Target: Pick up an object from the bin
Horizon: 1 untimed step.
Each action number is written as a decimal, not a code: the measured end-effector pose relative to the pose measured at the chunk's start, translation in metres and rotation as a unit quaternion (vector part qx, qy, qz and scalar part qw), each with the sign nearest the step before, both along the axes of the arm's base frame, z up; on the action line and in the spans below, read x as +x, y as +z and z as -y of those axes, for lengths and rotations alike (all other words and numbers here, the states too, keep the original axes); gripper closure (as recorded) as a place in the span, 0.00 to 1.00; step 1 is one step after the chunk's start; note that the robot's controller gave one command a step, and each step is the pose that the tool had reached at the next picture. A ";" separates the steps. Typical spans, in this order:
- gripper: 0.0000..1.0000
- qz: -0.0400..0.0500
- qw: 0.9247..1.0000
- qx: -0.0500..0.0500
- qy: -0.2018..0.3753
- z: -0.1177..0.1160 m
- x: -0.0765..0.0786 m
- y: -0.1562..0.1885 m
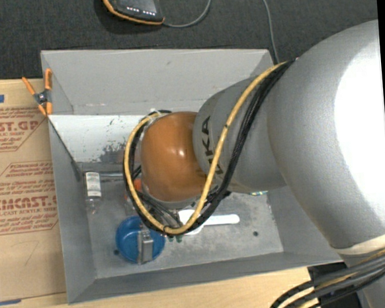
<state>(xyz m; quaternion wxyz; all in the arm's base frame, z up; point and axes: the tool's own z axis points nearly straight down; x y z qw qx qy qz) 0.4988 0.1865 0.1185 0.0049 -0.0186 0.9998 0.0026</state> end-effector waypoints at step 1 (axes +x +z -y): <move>0.00 0.000 1.000 0.001 0.029 0.003 -0.002 -0.015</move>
Offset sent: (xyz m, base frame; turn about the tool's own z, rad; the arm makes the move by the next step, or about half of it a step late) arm 0.0598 -0.0046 -0.0430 -0.0982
